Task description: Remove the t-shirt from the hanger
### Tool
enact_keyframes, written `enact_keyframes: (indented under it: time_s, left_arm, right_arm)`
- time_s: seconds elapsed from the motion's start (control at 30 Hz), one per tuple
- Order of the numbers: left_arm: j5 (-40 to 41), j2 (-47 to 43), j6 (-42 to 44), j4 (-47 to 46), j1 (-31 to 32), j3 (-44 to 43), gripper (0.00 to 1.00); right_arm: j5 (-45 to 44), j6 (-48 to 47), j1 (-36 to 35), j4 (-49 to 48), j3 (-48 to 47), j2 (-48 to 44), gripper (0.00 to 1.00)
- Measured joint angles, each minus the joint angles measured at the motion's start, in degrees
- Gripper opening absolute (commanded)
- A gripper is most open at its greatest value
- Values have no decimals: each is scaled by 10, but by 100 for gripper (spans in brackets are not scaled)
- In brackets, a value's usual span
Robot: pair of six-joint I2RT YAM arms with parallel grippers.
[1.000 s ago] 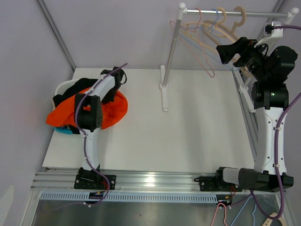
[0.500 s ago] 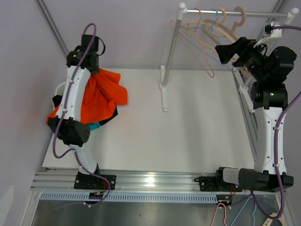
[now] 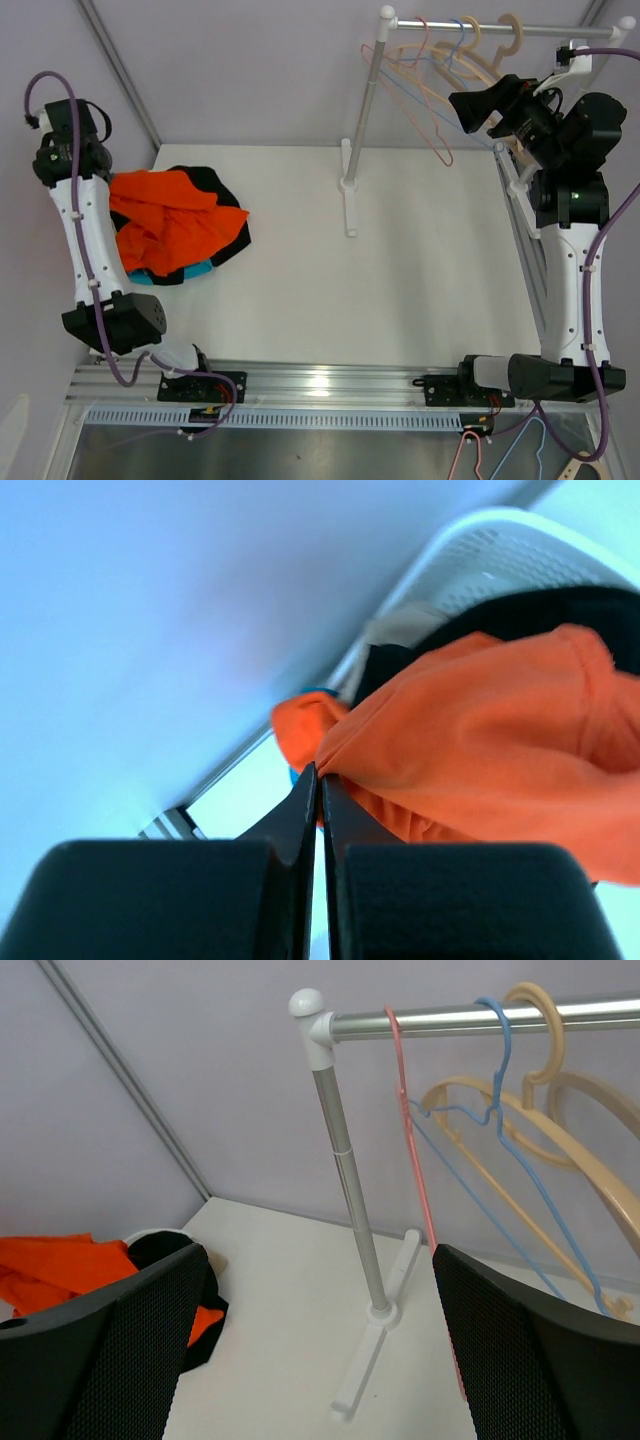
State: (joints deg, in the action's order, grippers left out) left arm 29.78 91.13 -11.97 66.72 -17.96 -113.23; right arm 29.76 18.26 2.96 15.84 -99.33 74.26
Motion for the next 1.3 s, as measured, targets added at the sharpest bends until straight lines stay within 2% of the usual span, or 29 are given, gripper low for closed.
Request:
enact_keyframes:
  time_s: [0.1,0.17,0.23,0.27,0.33,0.57,0.77,0.87,1.0,1.07,1.2,1.3]
  left_arm:
    - [3,-25,-16,-5,-33,5,3]
    - [14,-39,-22,-10,-46,14,19]
    - [32,-51,-26,-16,-51,28,70]
    - [38,-57,-28,-22,-52,38,84]
    - [48,-71,-33,-32,-52,65,99]
    - [5,-80,-19,-53,-33,78,100]
    - [-17,-76,-5,-59,107,78,100]
    - [-52,-94,-11,-85,141,106,99]
    - [-107,-207,-13,-123,139,212,100]
    - [-156,-286,-10,-159,139,260,99]
    - [-255,-500,-16,-237,139,365,100]
    - [-308,-599,-27,-285,139,432,100]
  right_arm:
    - [3,0,-4,1,0,3,100]
    - [3,0,-6,1,0,6,99]
    - [4,0,-7,1,0,9,100]
    - [5,0,-8,1,0,10,99]
    - [6,0,-10,1,0,12,100]
    - [7,-1,-14,1,1,12,99]
    - [7,-1,-17,1,2,12,99]
    - [4,-3,-18,1,8,9,99]
    - [-11,-5,-19,0,58,-22,100]
    - [-31,-2,-19,2,108,-52,100]
    - [-81,18,-23,9,218,-119,100]
    - [-129,33,-40,23,287,-169,100]
